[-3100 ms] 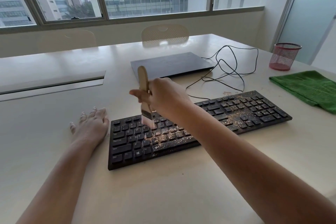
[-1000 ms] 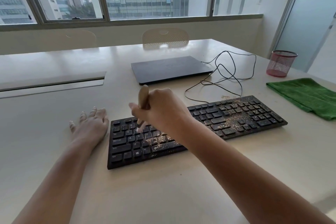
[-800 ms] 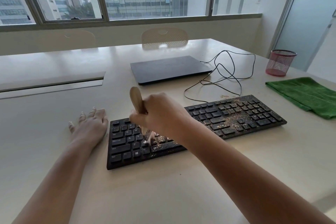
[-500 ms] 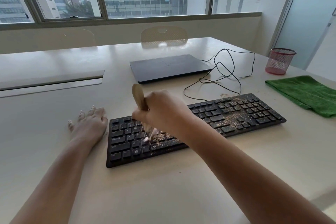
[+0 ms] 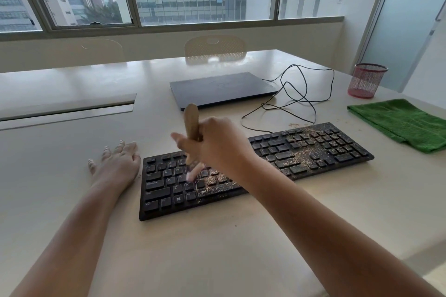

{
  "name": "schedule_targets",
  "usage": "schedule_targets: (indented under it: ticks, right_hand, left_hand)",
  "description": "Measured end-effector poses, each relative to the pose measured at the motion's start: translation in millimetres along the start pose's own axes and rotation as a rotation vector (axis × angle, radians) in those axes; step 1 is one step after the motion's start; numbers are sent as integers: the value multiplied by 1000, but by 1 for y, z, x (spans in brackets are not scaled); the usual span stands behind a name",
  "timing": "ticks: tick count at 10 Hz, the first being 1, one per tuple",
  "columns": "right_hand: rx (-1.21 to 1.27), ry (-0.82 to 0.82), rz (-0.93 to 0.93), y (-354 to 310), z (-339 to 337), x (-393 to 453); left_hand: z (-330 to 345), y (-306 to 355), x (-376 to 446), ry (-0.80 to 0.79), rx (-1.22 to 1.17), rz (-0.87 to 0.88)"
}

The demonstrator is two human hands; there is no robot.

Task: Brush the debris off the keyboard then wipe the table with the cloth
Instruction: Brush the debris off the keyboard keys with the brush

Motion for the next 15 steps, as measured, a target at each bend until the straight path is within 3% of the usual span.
schedule_targets:
  ticks: [1,2,3,4,5,7,8,9,10,12,14,15]
  right_hand:
    - [148,-178,-64,-8,23,-4]
    - [72,-178,-29,-2,19,-4]
    - [-51,-12,77,17,-4,-2]
    - [77,-39,20,13,-1,-4]
    - [108,-173,-37,2,15,-9]
    - [-97,-21,4,12,2,-4]
    - [83,-132,-89,-3,13,-9]
    - [-34,-203,-56,-3,20,-8]
    - [-175,-101,39,10,7,-4]
    - [-61,-196,-187,-11,14,-13]
    - [-201,-118,-123,2,1,-8]
    - [-49,-93,-190,-3,8,-9]
  left_hand:
    - [0,-2,1,-3,-4,-6]
    - [-1,-3,0,-2,1,-5]
    - [-1,-2,-1,-3,-3,-2]
    - [0,-2,-2,1,-3,-4]
    - [-1,-2,-1,1,3,-8]
    - [0,-2,-2,-11,-1,-7]
    - [-1,-2,-2,-5,0,-9]
    - [-1,-1,-3,-2,-1,-9]
    - [-1,-1,-3,-4,-8,-10]
    - [-2,-1,-3,8,-12,-11]
    - [0,-1,-3,2,-19,-6]
    - [-1,-2,-3,8,-19,-12]
Point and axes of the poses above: each hand's wrist, its own x-axis towards the middle knuckle, its own z-axis out of the palm, y = z × x, the point moved 4 cm from there along x, towards the middle knuckle, and after that the axes turned 9 degrees about -y, right-handed, at the moved point
